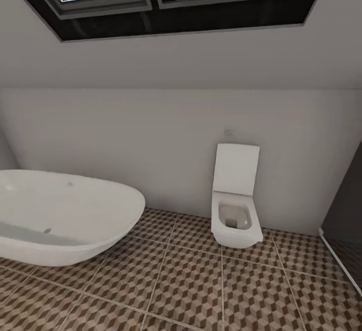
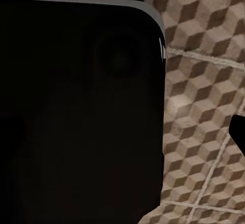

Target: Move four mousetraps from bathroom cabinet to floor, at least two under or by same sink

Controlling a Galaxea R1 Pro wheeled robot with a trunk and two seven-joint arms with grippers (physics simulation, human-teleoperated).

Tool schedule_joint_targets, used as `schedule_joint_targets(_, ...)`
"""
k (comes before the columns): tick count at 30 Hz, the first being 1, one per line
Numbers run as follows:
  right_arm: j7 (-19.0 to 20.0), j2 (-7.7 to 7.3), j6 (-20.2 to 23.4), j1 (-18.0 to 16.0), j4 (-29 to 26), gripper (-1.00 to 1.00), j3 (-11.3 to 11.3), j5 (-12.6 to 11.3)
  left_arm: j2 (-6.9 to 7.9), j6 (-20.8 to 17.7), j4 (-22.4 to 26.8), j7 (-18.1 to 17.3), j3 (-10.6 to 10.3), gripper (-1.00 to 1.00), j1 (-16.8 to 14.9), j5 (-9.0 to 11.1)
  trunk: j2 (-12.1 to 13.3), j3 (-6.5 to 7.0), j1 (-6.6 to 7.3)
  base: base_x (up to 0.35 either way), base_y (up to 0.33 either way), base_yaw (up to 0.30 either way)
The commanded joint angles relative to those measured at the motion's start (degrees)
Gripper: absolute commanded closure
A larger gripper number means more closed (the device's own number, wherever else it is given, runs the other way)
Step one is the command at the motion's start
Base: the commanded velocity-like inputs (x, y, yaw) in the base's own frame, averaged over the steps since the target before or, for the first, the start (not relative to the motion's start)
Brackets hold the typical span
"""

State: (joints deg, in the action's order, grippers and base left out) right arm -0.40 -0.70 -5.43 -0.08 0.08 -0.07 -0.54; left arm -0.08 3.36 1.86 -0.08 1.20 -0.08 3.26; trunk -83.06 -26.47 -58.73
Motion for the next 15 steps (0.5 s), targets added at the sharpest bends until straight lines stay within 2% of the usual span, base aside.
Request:
schedule_joint_targets(1,0.0,0.02,-0.2,0.0,0.0,-1.00,0.0,-0.1,-0.03,0.2,0.0,0.0,0.1,-1.00,0.0,0.3,0.0,-0.02,0.00,0.000,0.000,-0.251)
schedule_joint_targets(15,0.0,0.05,-0.2,0.0,0.0,-1.00,0.1,-0.1,-0.01,0.2,0.0,0.0,0.1,-1.00,0.0,0.3,0.0,0.26,0.00,0.000,0.000,-0.251)
